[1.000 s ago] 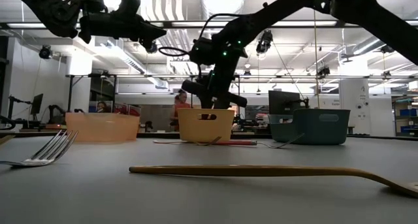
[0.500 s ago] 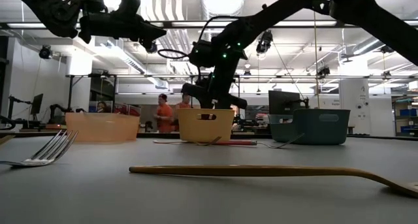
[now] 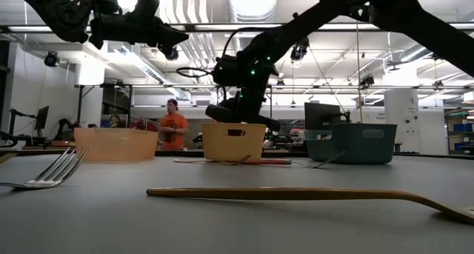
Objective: Sort silverware by color (type)
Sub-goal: Adjust the gold fork in the orange bin
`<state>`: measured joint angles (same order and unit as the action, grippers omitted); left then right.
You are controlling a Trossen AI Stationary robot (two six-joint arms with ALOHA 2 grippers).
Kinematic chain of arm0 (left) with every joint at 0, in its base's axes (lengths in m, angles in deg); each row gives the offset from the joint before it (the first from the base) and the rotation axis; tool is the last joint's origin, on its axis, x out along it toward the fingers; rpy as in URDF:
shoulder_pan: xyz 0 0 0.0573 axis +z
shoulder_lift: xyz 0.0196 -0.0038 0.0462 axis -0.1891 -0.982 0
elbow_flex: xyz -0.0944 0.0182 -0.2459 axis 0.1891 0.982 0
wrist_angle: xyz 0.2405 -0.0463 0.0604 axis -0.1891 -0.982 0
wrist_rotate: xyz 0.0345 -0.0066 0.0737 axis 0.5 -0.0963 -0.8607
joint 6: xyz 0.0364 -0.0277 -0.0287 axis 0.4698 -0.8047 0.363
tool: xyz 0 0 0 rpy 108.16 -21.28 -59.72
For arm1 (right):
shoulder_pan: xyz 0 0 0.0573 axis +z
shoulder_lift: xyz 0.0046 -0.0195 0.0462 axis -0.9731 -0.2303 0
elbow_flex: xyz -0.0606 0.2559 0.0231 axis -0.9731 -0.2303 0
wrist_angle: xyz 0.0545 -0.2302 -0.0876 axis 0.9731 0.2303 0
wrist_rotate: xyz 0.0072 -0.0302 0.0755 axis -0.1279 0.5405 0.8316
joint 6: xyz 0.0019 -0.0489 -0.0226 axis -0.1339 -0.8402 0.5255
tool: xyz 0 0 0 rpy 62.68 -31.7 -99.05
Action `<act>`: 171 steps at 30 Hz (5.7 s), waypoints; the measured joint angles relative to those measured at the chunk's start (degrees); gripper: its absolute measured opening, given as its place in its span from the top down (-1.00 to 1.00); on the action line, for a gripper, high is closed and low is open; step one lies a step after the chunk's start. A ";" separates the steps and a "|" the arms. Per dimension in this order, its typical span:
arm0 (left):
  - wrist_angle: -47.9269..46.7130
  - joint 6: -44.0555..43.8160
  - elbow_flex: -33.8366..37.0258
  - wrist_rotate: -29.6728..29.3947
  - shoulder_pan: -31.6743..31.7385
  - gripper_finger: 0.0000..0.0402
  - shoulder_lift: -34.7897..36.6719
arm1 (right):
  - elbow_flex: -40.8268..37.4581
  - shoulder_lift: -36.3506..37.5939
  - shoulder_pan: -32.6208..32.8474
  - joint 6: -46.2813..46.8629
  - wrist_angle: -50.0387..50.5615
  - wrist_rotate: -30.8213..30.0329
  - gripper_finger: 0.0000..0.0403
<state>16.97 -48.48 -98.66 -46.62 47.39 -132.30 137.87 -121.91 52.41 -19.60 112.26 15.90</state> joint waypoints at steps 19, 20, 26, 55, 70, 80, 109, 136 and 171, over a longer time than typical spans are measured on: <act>-18.16 -16.51 -4.71 -6.58 -0.11 0.55 0.03 | 3.92 13.05 -0.26 -26.04 3.84 -3.62 0.46; -22.84 -17.92 -5.67 -6.56 -0.13 0.55 0.00 | 2.59 14.62 -0.26 -26.89 3.06 -3.64 0.47; -52.62 -25.98 -14.05 -6.56 -0.17 0.55 0.00 | -9.68 23.88 -0.26 -31.31 -8.23 -3.20 0.53; -106.58 -20.18 -29.99 0.30 13.74 0.55 -18.42 | -30.80 34.13 -0.26 -35.98 -23.75 -2.81 0.52; -106.70 -18.74 -29.99 0.59 17.25 0.55 -28.05 | -33.84 34.13 -0.39 -38.01 -23.95 -2.83 0.55; -104.42 -18.79 -30.03 -0.07 17.25 0.55 -29.61 | -33.86 34.10 -0.40 -37.97 -24.07 -2.83 0.52; -103.98 -18.98 -29.75 1.66 17.29 0.88 -29.33 | -33.92 34.06 -0.40 -37.94 -24.01 -2.83 0.52; -90.69 -29.77 -28.32 1.01 20.15 0.61 -29.31 | -34.18 34.04 -0.37 -36.85 -23.86 -2.83 0.56; -85.00 -33.42 -25.97 -1.81 20.15 0.61 -31.93 | -34.23 34.04 -0.37 -36.46 -23.86 -2.85 0.59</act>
<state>-68.04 -81.90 -124.63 -48.43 67.54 -164.24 103.64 -87.87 52.04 -56.06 88.40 13.04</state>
